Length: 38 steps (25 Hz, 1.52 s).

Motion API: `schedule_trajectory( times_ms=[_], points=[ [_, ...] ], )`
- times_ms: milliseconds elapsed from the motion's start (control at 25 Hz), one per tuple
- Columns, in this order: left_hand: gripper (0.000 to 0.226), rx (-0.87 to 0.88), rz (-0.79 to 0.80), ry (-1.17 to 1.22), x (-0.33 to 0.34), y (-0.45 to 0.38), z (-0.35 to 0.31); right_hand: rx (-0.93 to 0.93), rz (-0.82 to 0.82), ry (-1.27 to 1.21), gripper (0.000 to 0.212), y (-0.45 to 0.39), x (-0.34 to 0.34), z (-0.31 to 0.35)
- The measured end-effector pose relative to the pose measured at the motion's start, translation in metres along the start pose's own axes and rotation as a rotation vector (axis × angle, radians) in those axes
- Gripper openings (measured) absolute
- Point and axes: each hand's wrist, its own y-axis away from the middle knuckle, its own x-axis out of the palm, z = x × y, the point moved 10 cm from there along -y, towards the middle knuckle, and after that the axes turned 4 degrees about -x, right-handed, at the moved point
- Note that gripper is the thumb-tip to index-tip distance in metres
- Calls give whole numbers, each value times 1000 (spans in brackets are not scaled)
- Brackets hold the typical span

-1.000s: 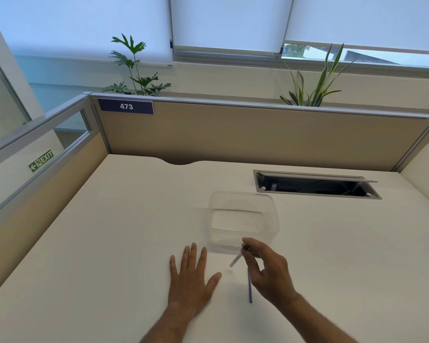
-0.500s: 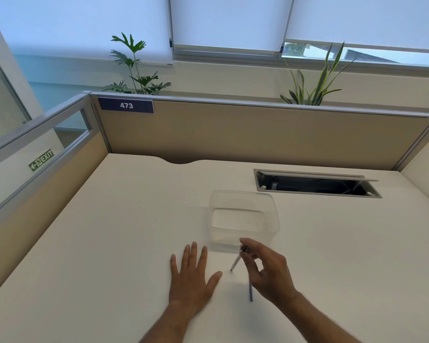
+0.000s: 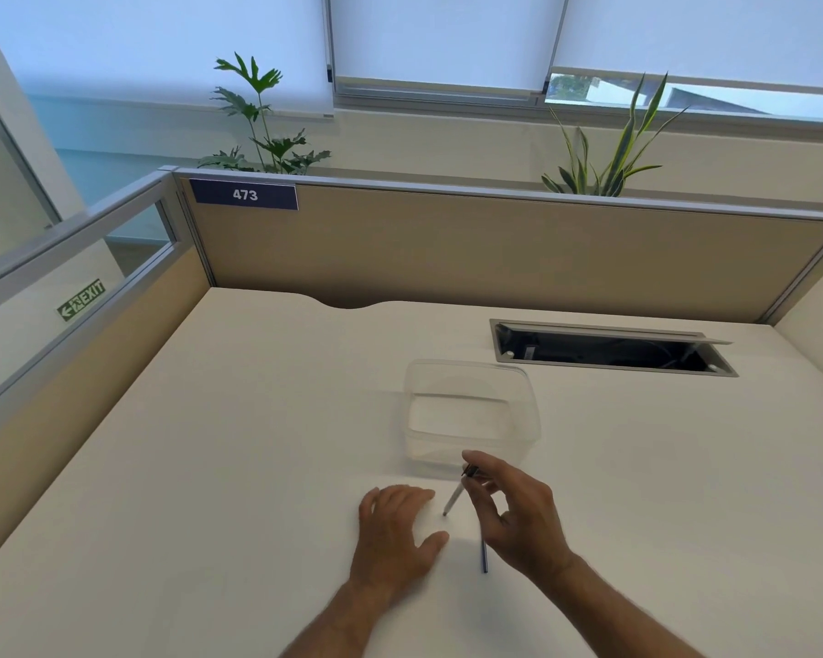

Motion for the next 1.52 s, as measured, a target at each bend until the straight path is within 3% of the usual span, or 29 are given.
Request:
schedule_trajectory(
  times_ms=[320,560,920,1120,1280,1520],
  points=[
    [23,-185,8,183,3,-13,-4,12,-2,-41,34,0,-2,3],
    [17,-150,17,181,3,-11,-2,65,-15,-98,37,-3,-8,3],
    [16,-134,28,172,1,-11,-1,193,-146,-161,46,-15,-47,-18],
    [15,-175,6,207,-5,-12,-1,318,-261,-299,41,-11,-67,-39],
    [10,-301,-33,496,-10,-10,0,497,-380,-458,39,6,-68,-65],
    [8,-506,75,1099,2,-12,-24,835,-440,-688,32,51,-33,-93]
  ],
)
